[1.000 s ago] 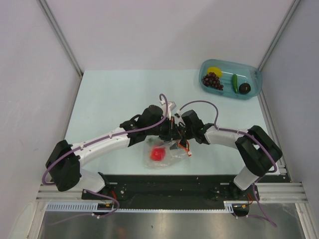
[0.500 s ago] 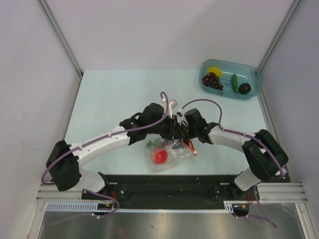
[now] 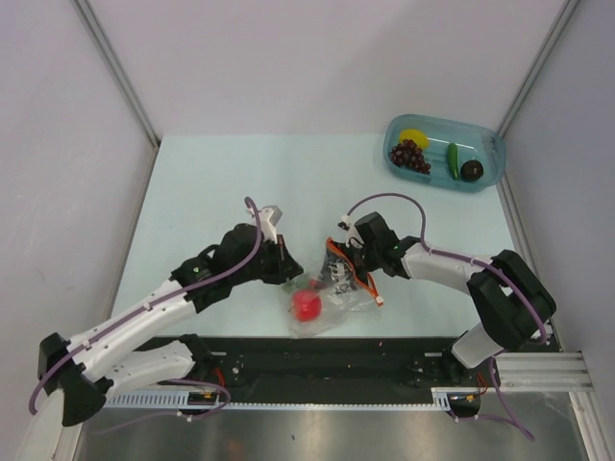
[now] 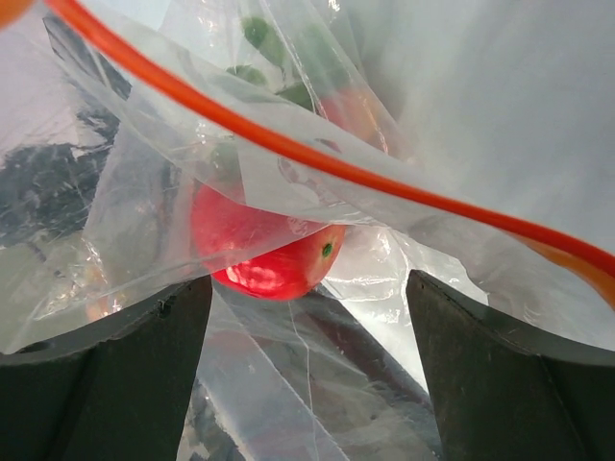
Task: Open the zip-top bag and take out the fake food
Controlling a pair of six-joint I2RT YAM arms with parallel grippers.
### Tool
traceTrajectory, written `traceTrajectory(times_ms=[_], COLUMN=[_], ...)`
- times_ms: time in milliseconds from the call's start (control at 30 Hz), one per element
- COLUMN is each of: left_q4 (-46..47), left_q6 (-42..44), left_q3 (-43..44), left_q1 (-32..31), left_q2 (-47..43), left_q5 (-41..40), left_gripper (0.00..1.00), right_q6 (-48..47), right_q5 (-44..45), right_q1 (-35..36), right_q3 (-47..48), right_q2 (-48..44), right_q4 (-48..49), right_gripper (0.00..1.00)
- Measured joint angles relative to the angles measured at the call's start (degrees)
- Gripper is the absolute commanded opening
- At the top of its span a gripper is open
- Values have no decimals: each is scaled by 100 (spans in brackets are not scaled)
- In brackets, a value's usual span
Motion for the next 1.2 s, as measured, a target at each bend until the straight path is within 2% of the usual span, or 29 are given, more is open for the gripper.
traceTrajectory(times_ms=[267, 433, 600, 800, 1100, 1200], left_q4=[-297, -155, 361, 649, 894, 953], left_q6=[-772, -846, -968, -1084, -1224, -1224], left_q3=[-1189, -1217, -1224, -1217, -1023, -1021], left_q1=[197, 243, 195, -4, -26, -15], left_q2=[835, 1248, 1847, 2164, 2706, 2734], left_q5=[-35, 9, 428, 732, 868, 868], left_gripper=[0, 0, 0, 0, 0, 0], right_q6=[-131, -192, -190, -144, -87, -151], right_q5=[-181, -289, -302, -275, 109, 289], right_q1=[74, 304, 492, 710, 1088, 1139], right_q3=[0, 0, 0, 0, 0, 0], right_q2=[7, 144, 278, 310, 398, 398], right_q4=[-26, 2, 4, -7, -173, -302], right_gripper=[91, 92, 92, 91, 94, 93])
